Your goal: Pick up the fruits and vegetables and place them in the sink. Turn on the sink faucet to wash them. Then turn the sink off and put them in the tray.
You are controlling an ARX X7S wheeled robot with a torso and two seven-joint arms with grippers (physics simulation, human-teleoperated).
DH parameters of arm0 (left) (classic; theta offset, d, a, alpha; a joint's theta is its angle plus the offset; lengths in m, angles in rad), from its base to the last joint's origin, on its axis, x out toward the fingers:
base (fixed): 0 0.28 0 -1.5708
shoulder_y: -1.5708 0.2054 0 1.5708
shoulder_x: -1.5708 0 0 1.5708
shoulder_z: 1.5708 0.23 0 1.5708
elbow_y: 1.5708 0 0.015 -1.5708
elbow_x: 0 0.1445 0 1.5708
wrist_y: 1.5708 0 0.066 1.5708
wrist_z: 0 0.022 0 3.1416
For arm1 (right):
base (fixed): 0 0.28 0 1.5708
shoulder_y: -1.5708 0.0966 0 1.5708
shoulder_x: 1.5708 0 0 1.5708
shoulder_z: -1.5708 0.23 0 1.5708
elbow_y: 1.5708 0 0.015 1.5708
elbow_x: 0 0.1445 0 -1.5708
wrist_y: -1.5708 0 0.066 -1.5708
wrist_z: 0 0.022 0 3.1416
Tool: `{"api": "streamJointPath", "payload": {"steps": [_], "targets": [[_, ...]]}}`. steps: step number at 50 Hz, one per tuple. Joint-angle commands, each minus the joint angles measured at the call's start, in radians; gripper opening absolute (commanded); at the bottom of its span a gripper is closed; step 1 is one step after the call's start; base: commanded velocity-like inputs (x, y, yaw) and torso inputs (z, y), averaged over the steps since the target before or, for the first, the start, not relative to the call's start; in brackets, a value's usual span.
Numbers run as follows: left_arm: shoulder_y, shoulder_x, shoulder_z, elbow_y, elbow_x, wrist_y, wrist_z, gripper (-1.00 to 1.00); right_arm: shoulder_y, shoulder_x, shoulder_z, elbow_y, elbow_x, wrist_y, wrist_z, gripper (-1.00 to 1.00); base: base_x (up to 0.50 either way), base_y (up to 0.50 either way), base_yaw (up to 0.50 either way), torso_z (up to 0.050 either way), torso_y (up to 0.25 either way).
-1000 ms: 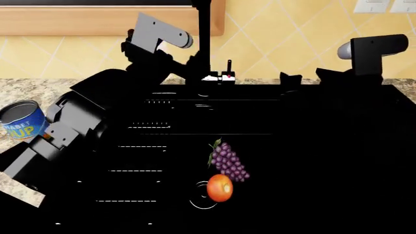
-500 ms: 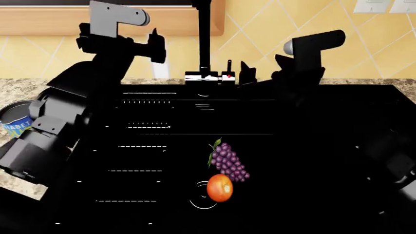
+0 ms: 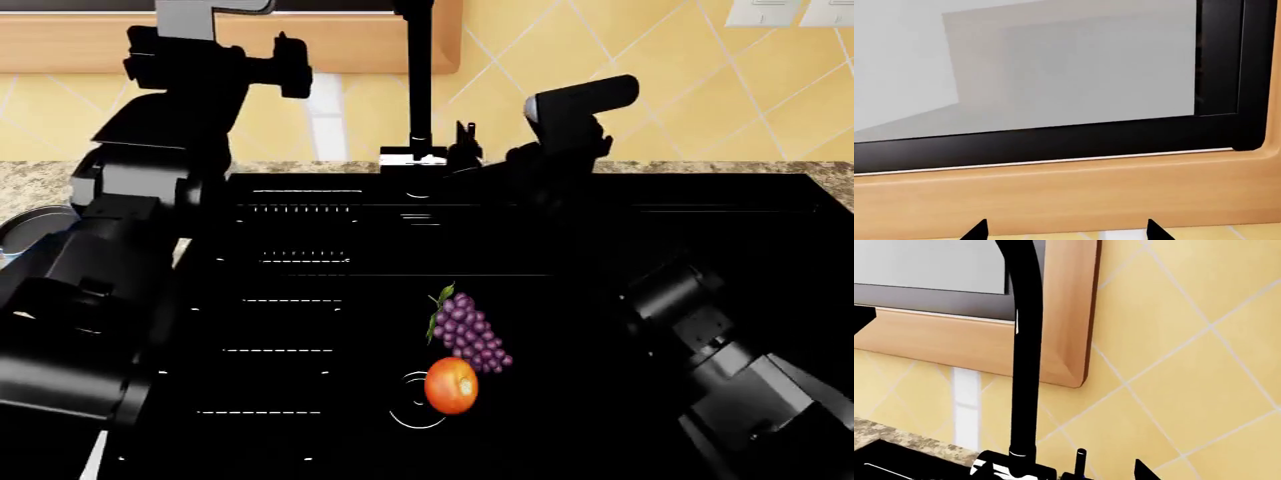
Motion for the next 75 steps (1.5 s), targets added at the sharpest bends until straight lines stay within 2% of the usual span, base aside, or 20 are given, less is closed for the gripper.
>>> {"api": "streamJointPath", "payload": {"steps": [1,12,23,27,32,42,50,59,65,75], "targets": [[-0.005,0.025,-0.138,-0.045,0.141,0.012,0.038,1.0,0.036,-0.158,0.008,0.306,-0.085,-0.154,-0.065,1.0,0.0,0.0,0.0,0.0,0.0],[0.002,0.026,-0.217,-0.044,0.221,0.025,0.06,1.0,0.107,-0.353,0.031,0.7,-0.11,-0.359,-0.099,1.0,0.0,0.0,0.0,0.0,0.0],[0.0,0.012,-0.262,-0.042,0.252,0.035,0.077,1.0,0.137,-0.354,-0.343,0.724,0.267,-0.481,0.032,1.0,0.0,0.0,0.0,0.0,0.0],[0.001,0.012,-0.267,-0.039,0.257,0.034,0.078,1.0,0.157,-0.354,-0.461,0.737,0.331,-0.514,0.092,1.0,0.0,0.0,0.0,0.0,0.0],[0.003,0.011,-0.272,-0.034,0.261,0.033,0.079,1.0,0.184,-0.354,-0.536,0.75,0.366,-0.503,0.107,1.0,0.0,0.0,0.0,0.0,0.0],[0.018,0.004,-0.274,-0.01,0.266,0.051,0.085,1.0,0.22,-0.354,-0.56,0.759,0.397,-0.446,0.09,1.0,0.0,0.0,0.0,0.0,-0.012],[0.083,-0.024,-0.267,0.163,0.26,-0.015,0.087,1.0,0.246,-0.354,-0.565,0.752,0.414,-0.414,0.069,1.0,0.0,0.0,0.0,0.0,-0.237],[0.12,-0.042,-0.275,0.244,0.245,-0.056,0.079,1.0,0.283,-0.354,-0.568,0.76,0.441,-0.39,0.044,1.0,0.0,0.0,0.0,0.0,-0.009],[0.133,-0.05,-0.273,0.267,0.244,-0.068,0.074,1.0,0.297,-0.354,-0.573,0.763,0.474,-0.351,0.01,1.0,0.0,0.0,0.0,0.0,-0.027],[0.141,-0.05,-0.267,0.282,0.243,-0.075,0.081,1.0,0.327,-0.354,-0.581,0.769,0.518,-0.323,-0.013,1.0,0.0,0.0,0.0,0.0,-0.25]]}}
